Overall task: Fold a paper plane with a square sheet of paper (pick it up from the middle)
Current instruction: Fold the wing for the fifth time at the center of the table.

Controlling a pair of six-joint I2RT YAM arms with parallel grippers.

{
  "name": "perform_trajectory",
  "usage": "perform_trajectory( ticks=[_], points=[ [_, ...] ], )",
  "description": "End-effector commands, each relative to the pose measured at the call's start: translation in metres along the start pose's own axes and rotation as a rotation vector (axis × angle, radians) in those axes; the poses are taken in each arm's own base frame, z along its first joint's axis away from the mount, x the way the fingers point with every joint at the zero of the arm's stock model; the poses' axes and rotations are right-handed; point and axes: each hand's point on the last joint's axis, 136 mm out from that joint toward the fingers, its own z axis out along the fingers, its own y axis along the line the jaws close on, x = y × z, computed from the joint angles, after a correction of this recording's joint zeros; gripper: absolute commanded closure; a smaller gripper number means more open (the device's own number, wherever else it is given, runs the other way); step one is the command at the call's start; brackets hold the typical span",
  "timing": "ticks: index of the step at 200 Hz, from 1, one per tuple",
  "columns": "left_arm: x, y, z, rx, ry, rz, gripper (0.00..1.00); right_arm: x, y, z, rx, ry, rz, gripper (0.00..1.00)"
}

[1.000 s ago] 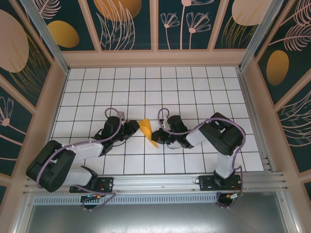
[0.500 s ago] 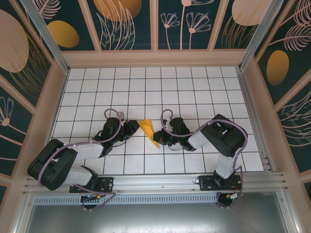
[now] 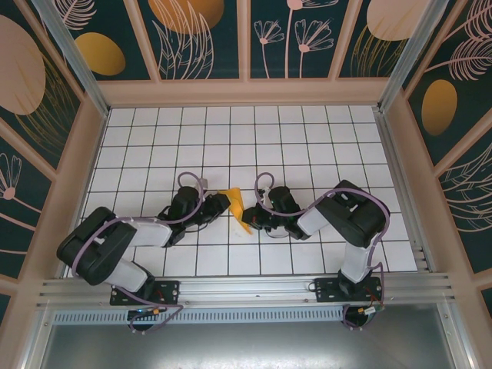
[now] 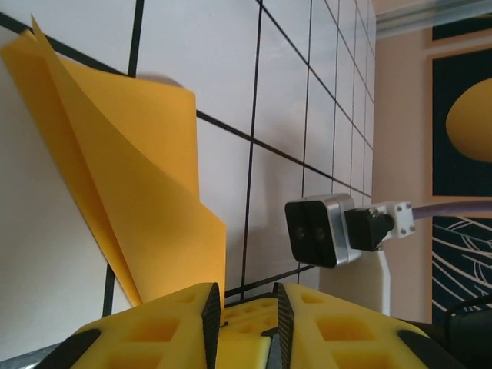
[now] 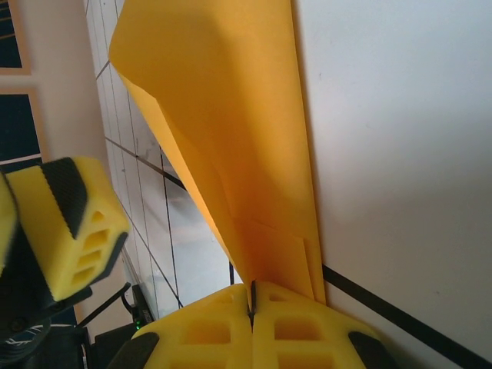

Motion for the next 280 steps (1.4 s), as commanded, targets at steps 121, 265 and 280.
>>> perform_trajectory(
  ticks=[121, 265, 280],
  points=[
    [0.007, 0.014, 0.045, 0.0, 0.061, 0.021, 0.69, 0.004, -0.02, 0.002, 0.059, 0.004, 0.042, 1.0],
    [0.014, 0.053, 0.045, -0.158, 0.075, 0.001, 0.73, 0.002, 0.012, -0.017, 0.118, 0.041, -0.107, 0.8],
    [0.014, 0.053, 0.045, -0.16, 0.077, 0.003, 0.73, 0.005, 0.011, -0.017, 0.114, 0.056, -0.107, 0.84]
  ],
)
